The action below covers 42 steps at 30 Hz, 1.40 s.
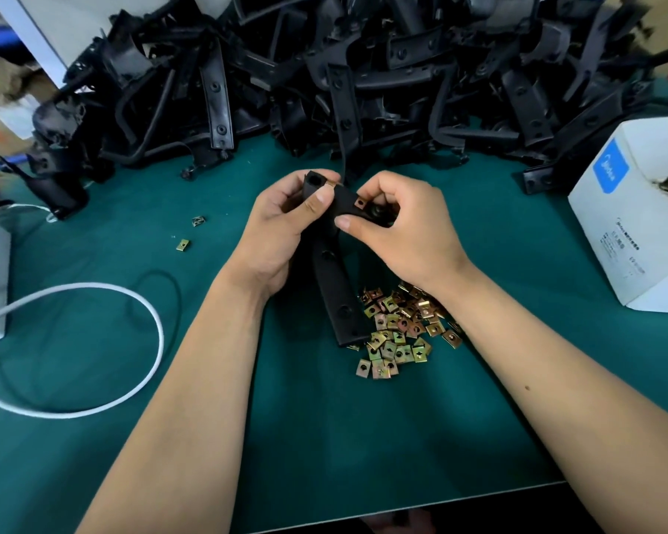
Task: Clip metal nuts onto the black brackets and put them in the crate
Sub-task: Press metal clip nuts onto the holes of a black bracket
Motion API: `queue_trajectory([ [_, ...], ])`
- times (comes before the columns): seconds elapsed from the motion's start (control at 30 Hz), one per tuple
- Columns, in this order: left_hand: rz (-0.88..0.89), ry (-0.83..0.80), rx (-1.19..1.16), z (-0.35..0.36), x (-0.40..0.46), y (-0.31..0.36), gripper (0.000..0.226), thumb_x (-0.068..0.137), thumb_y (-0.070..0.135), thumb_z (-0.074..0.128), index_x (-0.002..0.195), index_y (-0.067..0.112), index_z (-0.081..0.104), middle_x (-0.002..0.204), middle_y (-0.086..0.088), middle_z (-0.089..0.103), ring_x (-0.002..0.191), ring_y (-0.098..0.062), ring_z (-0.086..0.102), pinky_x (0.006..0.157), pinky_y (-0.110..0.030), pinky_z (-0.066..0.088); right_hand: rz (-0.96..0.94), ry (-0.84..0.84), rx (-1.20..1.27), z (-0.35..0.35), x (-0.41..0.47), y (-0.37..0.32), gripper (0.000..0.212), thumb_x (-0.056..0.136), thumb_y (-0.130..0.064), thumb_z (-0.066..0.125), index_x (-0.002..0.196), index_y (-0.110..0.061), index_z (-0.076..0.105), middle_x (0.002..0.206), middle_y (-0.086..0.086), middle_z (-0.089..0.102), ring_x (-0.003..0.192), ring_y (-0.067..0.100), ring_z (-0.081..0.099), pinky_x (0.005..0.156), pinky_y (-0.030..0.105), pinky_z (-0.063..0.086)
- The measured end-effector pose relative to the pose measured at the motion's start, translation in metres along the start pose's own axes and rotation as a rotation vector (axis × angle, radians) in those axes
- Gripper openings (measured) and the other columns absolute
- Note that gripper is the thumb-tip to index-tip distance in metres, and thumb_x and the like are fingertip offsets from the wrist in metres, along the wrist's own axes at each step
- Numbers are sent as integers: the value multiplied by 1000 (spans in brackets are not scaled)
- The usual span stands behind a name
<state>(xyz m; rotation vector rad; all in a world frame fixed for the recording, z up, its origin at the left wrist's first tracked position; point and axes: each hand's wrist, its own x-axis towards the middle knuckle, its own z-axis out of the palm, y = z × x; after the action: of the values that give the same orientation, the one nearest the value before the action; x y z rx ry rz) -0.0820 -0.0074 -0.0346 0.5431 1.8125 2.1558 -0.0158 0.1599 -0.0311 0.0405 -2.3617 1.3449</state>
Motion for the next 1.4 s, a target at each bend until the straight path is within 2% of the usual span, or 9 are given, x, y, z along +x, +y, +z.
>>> queue_trajectory([
  [0.17,37,76,100,28,0,6,10,101,17,65,108,14,72,97,-7,66,89,-19,61,81,-32,53,51,2,48,-16,-3,-3,20,86,-31,82,96,-17,70,84,-6,72,77,5,67,69,21,52],
  [0.33,105,70,100,105,5,30,33,106,21,57,97,-11,61,86,-15,54,78,-19,52,68,-24,44,62,219,156,-67,-18,-14,18,94,-27,75,97,-10,69,81,2,71,67,13,68,58,29,52],
  [0.5,145,-244,7,220,-10,51,23,104,23,60,89,6,59,78,-18,55,73,-28,53,68,-46,48,32,577,292,-168,-75,-19,11,93,-11,73,97,-6,64,68,5,64,51,22,62,43,27,46],
  [0.63,95,-609,133,320,-45,45,9,101,28,65,99,19,63,79,-2,73,67,-16,67,56,-35,55,54,947,242,-251,-163,-4,7,93,-16,72,88,-18,67,67,0,66,51,16,59,47,26,46],
  [0.8,26,-911,451,428,-106,-18,28,95,45,70,107,20,68,96,-8,75,89,-27,74,76,-40,61,425,1307,236,-291,-286,62,20,99,-15,66,81,-21,62,59,-13,65,49,3,59,44,19,47],
  [0.93,-63,-1134,774,463,-151,-100,46,98,51,63,113,8,69,112,-13,73,109,-30,68,89,-37,53,891,1469,387,-281,-375,142,14,99,-5,63,85,-5,61,65,4,67,51,11,61,49,26,53],
  [1.07,-133,-1173,954,454,-176,-164,40,96,46,67,111,9,68,113,-15,71,108,-33,66,94,-42,53,1386,1283,318,-254,-446,198,17,94,-2,67,102,13,67,96,24,68,80,32,66,83,48,58],
  [1.17,-162,-1177,966,445,-179,-182,31,93,48,69,96,17,65,110,-15,73,103,-31,68,93,-43,55,1622,1052,135,-239,-476,212,23,89,-11,74,99,10,71,96,26,72,91,39,70,83,49,57],
  [1.4,-16,-1009,810,457,-168,-165,20,92,34,75,104,19,75,104,4,76,101,-13,70,96,-33,54,1556,1045,-56,-242,-455,205,14,88,-18,69,96,-8,76,90,14,74,88,34,71,74,38,56],
])
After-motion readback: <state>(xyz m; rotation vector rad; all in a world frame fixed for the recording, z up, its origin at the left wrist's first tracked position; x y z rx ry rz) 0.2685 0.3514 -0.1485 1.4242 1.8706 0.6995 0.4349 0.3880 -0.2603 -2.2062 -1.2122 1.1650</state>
